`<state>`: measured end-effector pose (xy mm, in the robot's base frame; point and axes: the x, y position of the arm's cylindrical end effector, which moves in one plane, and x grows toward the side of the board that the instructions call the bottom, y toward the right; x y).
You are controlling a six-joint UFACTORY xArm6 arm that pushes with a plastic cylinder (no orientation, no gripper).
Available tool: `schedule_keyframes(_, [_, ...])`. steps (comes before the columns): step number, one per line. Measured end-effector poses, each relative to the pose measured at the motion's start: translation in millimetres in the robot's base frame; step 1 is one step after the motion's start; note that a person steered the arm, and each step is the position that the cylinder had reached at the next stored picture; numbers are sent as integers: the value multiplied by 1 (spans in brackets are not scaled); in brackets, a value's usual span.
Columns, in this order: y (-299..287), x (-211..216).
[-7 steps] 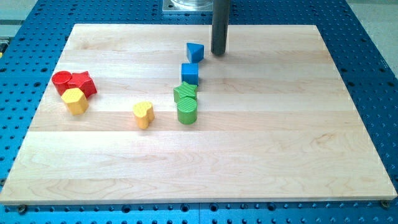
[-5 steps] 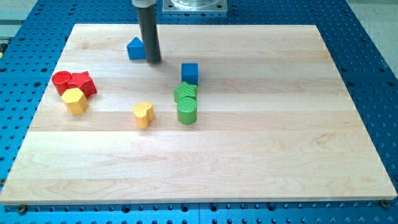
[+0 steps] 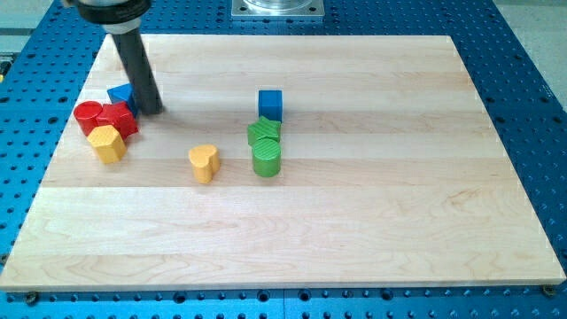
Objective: Move the triangle into the red circle
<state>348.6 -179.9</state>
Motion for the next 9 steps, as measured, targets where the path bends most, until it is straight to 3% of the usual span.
schedule_keyframes(1, [-3,-19])
schedule_keyframes(2, [-35,-10])
schedule_keyframes(4, [0,7])
schedule_keyframes(6, [184,-22])
schedule_keyframes(7, [254,8])
schedule_keyframes(8, [208,55])
schedule_keyframes(9, [155,59])
